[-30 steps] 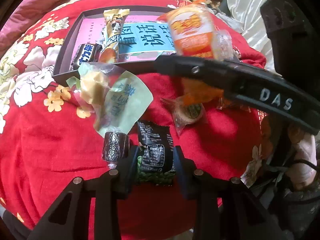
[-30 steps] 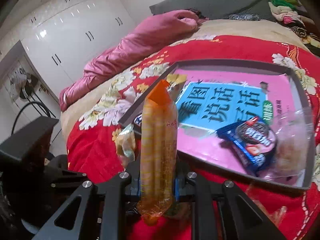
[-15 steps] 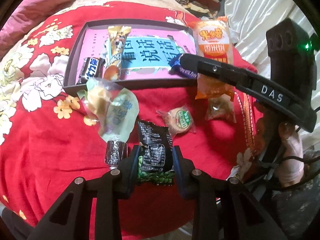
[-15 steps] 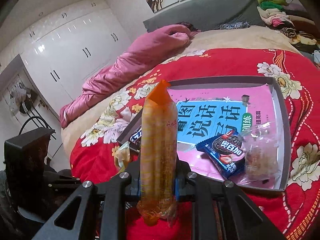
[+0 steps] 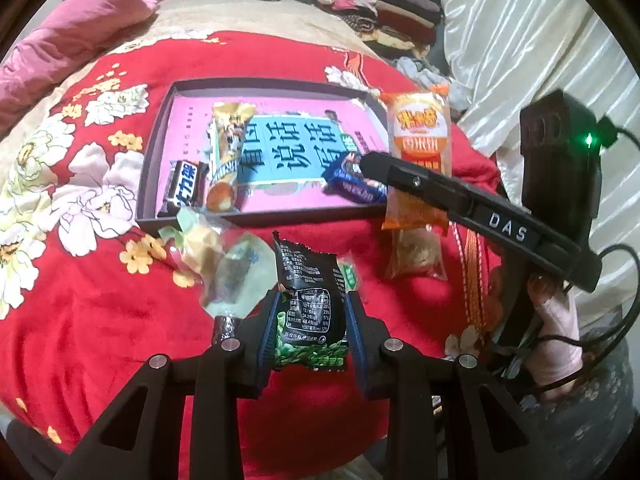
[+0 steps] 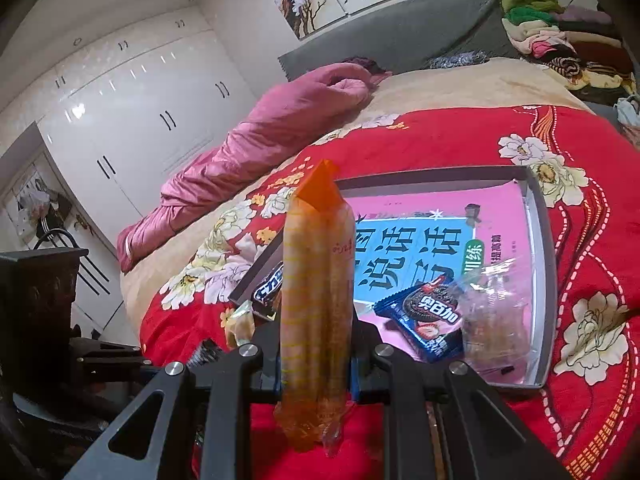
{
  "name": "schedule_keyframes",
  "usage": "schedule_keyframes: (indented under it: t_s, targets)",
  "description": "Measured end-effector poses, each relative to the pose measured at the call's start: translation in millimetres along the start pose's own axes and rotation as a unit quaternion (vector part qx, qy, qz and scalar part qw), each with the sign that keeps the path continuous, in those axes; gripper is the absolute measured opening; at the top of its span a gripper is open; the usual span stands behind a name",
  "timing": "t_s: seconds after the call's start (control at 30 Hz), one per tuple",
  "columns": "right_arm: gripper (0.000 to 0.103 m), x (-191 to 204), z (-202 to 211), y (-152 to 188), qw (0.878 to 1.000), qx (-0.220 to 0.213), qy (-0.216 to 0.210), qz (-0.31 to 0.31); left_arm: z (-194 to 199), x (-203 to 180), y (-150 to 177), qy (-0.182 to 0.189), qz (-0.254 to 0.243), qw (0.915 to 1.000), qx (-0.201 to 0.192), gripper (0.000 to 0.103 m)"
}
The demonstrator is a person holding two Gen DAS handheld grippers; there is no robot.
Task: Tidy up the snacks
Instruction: 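Lift and carry the black snack bag and orange rice-cracker pack over the tray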
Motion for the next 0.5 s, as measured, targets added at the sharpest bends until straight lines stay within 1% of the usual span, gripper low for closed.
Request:
schedule_keyframes:
  t_s: [0.5]
  targets:
    - [0.023, -4, 15, -10, 1.000, -0.028, 0.004, -0.004, 16, 8, -26, -0.014, 0.016, 0.9992, -0.034, 0.033]
Point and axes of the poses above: each gripper's, at about its wrist camera, not at the fingertips, and z roughly against the way its jaws point, x to its left, y to its underside, the point moved 5 cm from there along -z, roughly the way its jaws point, and after that the axes turned 9 degrees about -y, right-handed, at the moved point
